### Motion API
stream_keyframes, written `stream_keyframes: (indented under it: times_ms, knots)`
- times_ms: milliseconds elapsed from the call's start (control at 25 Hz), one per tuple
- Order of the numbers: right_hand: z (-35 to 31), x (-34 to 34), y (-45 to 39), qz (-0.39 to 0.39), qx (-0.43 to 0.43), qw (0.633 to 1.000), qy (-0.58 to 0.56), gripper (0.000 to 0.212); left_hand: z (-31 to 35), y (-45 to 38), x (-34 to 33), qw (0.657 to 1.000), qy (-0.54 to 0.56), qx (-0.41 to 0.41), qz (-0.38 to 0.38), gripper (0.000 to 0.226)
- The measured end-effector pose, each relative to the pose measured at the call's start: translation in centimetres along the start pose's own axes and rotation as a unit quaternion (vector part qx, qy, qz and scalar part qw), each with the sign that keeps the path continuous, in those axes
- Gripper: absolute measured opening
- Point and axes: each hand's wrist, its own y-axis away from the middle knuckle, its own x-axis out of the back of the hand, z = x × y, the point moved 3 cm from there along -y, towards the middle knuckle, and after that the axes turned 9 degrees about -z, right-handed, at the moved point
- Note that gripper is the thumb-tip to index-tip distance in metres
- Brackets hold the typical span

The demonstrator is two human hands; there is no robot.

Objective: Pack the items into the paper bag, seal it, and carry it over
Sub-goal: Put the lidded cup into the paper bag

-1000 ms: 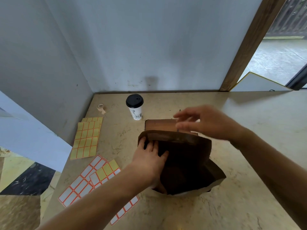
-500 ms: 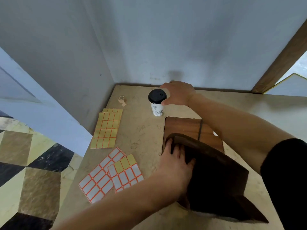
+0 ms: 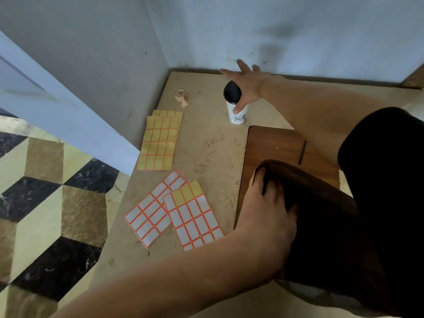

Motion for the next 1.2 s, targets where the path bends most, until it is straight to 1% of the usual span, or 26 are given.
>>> stream_keyframes:
  times_ms: [120, 200, 360, 440, 520, 600, 720, 840, 960, 1080, 1200]
  knots:
    - [0.4, -0.2, -0.9, -0.019, 0.009, 1.0, 0.01, 0.121, -0.2, 0.3, 0.3, 1.0, -0.012, -0.008, 0.006, 0.084]
    - [0.6, -0.6, -1.4, -0.027, 0.022, 0.999, 0.009, 0.114, -0.4, 0.6, 0.4, 1.0, -0.006, -0.007, 0.011, 0.081]
    - [0.2, -1.7, -2.0, 0.014, 0.037, 0.998, -0.045, 0.088, -0.6, 0.8, 0.2, 1.0, -0.006, 0.0, 0.008, 0.079]
    - [-0.1, -1.9, -1.9, 0.04, 0.029, 0.998, -0.043, 0.079, -0.7, 0.8, 0.1, 1.0, -0.003, 0.002, 0.006, 0.078]
    - [-0.1, -2.0, -1.7, 0.058, 0.021, 0.997, -0.038, 0.077, -0.9, 0.8, 0.0, 1.0, -0.001, 0.005, 0.004, 0.078]
    - [0.4, -2.1, -1.6, 0.067, 0.017, 0.997, -0.04, 0.079, -0.8, 0.8, -0.2, 1.0, 0.004, 0.004, -0.001, 0.078]
    - [0.8, -2.2, -0.2, 0.089, 0.014, 0.995, -0.052, 0.081, -0.5, 0.7, -0.3, 1.0, -0.011, 0.004, -0.028, 0.081]
    - [1.0, -1.5, 2.5, 0.117, 0.017, 0.99, -0.072, 0.081, 0.0, 0.4, -0.4, 0.999, -0.023, 0.002, -0.035, 0.089]
    - [1.4, -1.0, 7.1, 0.152, 0.018, 0.986, -0.074, 0.082, 0.2, 0.3, 0.0, 0.999, -0.024, 0.006, -0.037, 0.094]
    - [1.6, -0.2, 12.9, 0.186, 0.027, 0.979, -0.08, 0.08, 0.3, 0.2, 0.8, 0.999, -0.024, 0.008, -0.044, 0.095]
    - [2.1, 0.6, 19.8, 0.225, 0.022, 0.97, -0.089, 0.079, 0.7, 0.2, 1.4, 0.997, -0.052, 0.008, -0.059, 0.102]
